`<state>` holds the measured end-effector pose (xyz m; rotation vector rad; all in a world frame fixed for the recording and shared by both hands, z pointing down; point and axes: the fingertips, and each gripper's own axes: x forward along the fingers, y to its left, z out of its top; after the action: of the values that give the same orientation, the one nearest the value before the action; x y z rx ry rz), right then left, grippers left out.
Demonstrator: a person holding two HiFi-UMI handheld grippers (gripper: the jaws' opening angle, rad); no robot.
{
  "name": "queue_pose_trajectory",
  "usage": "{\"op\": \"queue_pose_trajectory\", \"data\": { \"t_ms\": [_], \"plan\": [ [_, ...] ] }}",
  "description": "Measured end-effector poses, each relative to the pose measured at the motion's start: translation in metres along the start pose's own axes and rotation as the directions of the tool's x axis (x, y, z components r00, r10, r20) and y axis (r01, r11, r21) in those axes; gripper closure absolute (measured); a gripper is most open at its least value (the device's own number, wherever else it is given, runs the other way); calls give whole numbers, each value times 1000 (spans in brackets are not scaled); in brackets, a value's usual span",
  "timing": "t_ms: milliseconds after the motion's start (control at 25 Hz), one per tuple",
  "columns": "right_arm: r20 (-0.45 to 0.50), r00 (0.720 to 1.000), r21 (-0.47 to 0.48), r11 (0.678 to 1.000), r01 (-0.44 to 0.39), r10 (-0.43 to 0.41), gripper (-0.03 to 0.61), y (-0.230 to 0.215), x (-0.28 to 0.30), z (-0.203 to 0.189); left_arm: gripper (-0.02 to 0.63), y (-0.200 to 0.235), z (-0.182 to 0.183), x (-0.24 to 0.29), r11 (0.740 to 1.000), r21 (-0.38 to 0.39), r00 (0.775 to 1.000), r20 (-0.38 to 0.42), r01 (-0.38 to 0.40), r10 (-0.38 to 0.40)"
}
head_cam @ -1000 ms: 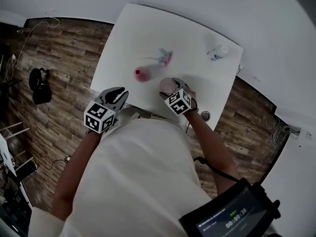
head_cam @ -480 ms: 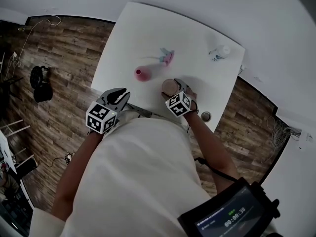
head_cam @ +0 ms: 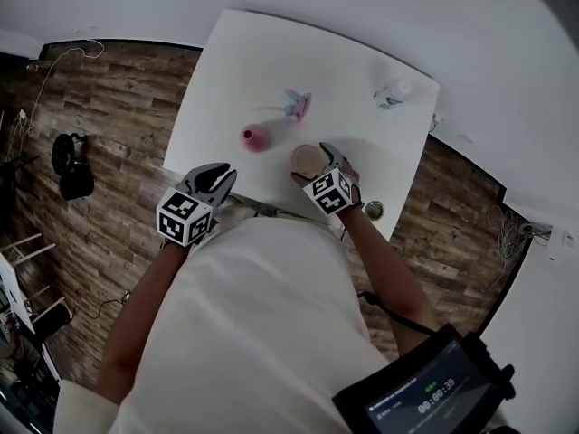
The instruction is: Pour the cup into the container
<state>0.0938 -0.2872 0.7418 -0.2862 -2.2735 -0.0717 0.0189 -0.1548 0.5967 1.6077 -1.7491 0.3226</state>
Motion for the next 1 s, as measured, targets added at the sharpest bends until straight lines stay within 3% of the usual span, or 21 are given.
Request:
{"op": "queue_pose_trajectory", "data": {
  "t_ms": [400,640,880,1000],
  "plan": [
    [189,976,135,988,79,-104,127,-22,-63,60,549,1,19,4,999,21,999,12,50,-51],
    [355,919,196,975,105,-170,137,-31,-111,117,549,8,35,8,996,47,997,21,72,-73],
    [454,853,235,958,166,-259,304,-35,-148,158,549,12,68,0,990,124,991,108,66,-80],
    [487,819,289,941,175,-302,310,-38,-164,178,549,13,90,-9,986,148,982,160,78,-102]
  ]
}}
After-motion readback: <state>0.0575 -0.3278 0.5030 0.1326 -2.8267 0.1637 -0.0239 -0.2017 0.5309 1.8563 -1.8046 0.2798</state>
